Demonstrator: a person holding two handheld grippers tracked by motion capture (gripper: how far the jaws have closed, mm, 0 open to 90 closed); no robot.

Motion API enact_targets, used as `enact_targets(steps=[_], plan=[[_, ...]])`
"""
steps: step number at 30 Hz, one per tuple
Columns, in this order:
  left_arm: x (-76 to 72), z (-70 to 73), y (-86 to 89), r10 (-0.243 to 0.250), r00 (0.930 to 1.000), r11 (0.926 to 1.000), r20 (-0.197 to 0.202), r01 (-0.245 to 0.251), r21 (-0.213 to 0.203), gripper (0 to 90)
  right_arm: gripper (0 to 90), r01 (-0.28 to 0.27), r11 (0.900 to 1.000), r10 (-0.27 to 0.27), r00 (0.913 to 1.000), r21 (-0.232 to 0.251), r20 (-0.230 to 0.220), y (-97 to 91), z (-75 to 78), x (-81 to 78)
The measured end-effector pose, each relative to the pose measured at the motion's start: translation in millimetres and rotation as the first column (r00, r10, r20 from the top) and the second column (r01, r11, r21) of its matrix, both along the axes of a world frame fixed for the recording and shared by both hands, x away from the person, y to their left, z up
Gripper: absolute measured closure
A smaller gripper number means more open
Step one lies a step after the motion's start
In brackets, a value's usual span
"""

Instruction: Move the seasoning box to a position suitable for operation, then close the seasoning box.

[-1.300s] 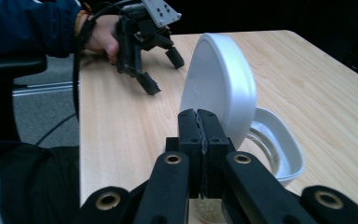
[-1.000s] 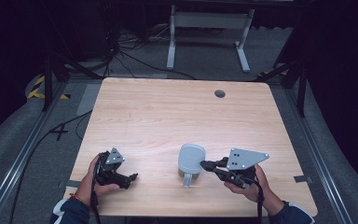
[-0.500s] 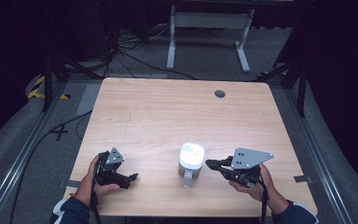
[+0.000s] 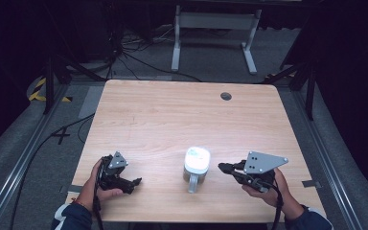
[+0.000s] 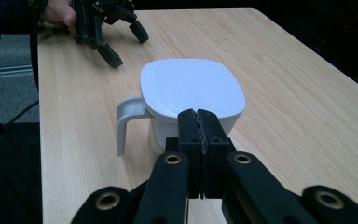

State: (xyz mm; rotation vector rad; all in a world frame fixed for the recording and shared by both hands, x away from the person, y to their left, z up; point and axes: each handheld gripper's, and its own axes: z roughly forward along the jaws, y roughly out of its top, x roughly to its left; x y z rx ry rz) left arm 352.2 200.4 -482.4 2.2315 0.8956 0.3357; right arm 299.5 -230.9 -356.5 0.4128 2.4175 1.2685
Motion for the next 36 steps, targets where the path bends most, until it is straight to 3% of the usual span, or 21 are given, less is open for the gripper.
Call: enact_targets(steps=[5, 16, 19, 20, 21, 22, 24, 26, 27, 28, 31, 34, 36], plan=[[0.9, 0.0, 0.2, -0.009, 1.0, 1.0, 0.0, 0.009, 0.001, 0.4, 89.4, 0.024, 0.9994, -0.024, 0.9996, -0.023, 0.017, -11.2, 2.3, -1.1], [1.3, 0.1, 0.1, -0.01, 0.9999, 0.9999, 0.001, 0.01, 0.002, 0.4, 85.2, 0.105, 0.9926, -0.105, 0.9944, -0.061, 0.001, -43.1, -5.5, -0.1], [0.8, 0.1, 0.0, -0.006, 1.0, 1.0, 0.0, 0.006, 0.002, 0.4, 78.9, 0.13, 0.9875, -0.131, 0.9914, -0.088, 0.004, -54.4, -13.6, -1.1], [0.9, 0.0, 0.1, -0.006, 1.0, 1.0, 0.002, 0.006, 0.002, 0.4, 69.0, 0.143, 0.9855, -0.143, 0.9897, -0.091, 0.007, -63.9, -20.4, -1.8], [0.9, 0.0, 0.1, -0.006, 1.0, 1.0, 0.002, 0.006, 0.002, 0.4, 69.0, 0.143, 0.9855, -0.143, 0.9897, -0.091, 0.007, -63.9, -20.4, -1.8], [1.0, 0.0, 0.1, -0.006, 1.0, 1.0, 0.002, 0.006, 0.002, 0.4, 61.2, 0.162, 0.9845, -0.163, 0.9865, -0.067, -0.012, -77.7, -29.0, -0.5], [1.0, 0.1, 0.0, -0.005, 1.0, 1.0, 0.001, 0.005, 0.003, 0.4, 52.9, 0.188, 0.9808, -0.188, 0.9821, -0.054, -0.007, -92.7, -37.3, 1.7], [1.0, 0.0, 0.0, -0.005, 1.0, 1.0, 0.002, 0.005, 0.002, 0.4, 48.6, 0.24, 0.9701, -0.241, 0.9703, -0.039, -0.025, -112.6, -48.6, 4.6], [1.0, 0.0, 0.0, -0.005, 1.0, 1.0, 0.002, 0.005, 0.002, 0.4, 48.6, 0.24, 0.9701, -0.241, 0.9703, -0.039, -0.025, -112.6, -48.6, 4.6], [1.0, 0.1, 0.0, -0.005, 1.0, 1.0, 0.002, 0.005, 0.003, 0.4, 43.0, 0.302, 0.9533, -0.302, 0.9507, -0.019, -0.069, -134.8, -61.0, 6.8], [1.1, 0.0, 0.1, -0.006, 1.0, 1.0, 0.002, 0.006, 0.003, 0.4, 39.1, 0.365, 0.9305, -0.366, 0.9257, -0.026, -0.094, -158.3, -76.9, 6.6], [1.1, 0.0, 0.0, -0.006, 1.0, 1.0, 0.002, 0.006, 0.003, 0.4, 31.4, 0.41, 0.9104, -0.414, 0.8996, -0.052, -0.14, -176.9, -94.9, 6.4], [1.0, 0.0, 0.0, -0.006, 1.0, 1.0, 0.002, 0.006, 0.003, 0.4, 31.0, 0.436, 0.8984, -0.438, 0.8799, -0.05, -0.185, -185.2, -103.6, 4.7]])
